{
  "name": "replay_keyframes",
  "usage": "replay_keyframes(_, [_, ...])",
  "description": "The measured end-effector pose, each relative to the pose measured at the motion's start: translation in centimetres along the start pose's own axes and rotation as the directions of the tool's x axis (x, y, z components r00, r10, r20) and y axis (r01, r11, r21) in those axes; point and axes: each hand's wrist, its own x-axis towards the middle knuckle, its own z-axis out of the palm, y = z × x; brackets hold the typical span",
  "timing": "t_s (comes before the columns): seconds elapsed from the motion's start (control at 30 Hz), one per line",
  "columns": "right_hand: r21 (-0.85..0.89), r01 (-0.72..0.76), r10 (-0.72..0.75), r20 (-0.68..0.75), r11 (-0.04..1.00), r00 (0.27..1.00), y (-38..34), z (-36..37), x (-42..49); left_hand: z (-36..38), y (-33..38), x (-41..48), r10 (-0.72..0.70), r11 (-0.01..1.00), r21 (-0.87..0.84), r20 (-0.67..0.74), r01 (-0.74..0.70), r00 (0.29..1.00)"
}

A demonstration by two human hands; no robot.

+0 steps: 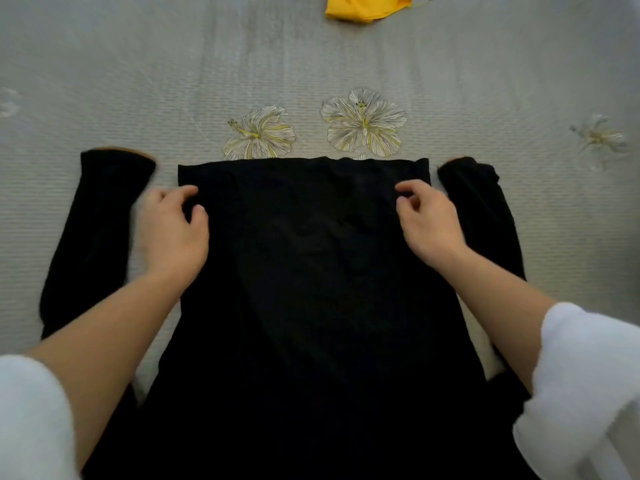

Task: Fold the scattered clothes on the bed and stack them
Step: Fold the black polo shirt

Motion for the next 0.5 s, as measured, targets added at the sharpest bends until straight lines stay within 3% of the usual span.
replay_keyframes(0.07, [-0.068, 0.081, -0.08, 0.006, 0.994, 0.997, -0.3, 0.8, 2.7, 0.7, 0.0, 1.8, 0.146, 0.981, 0.13, -0.023, -0.142, 0.989])
replay_keyframes(0.17, [-0.233, 0.174, -0.15, 0.117, 0.957, 0.982, 0.0, 2.1, 4.9, 2.1, -1.2, 3.2, 0.317, 0.919, 0.207, 0.114, -0.335, 0.942])
replay_keyframes(0.27, [-0.332, 0.218, -0.196, 0.097, 0.918, 0.976, 0.7, 3.1, 5.3, 2.7, -2.4, 3.3, 0.337, 0.905, 0.231, 0.121, -0.357, 0.934])
replay_keyframes(0.37, [-0.34, 0.287, -0.29, 0.043, 0.896, 0.956, 1.0, 3.1, 5.4, 2.4, -2.1, 3.8, 0.331, 0.916, 0.21, 0.089, -0.343, 0.939])
replay_keyframes(0.5, [-0.295, 0.261, -0.286, -0.044, 0.919, 0.957, 1.0, 1.6, 5.7, 1.1, -1.5, 5.2, 0.298, 0.916, 0.222, 0.177, -0.333, 0.938])
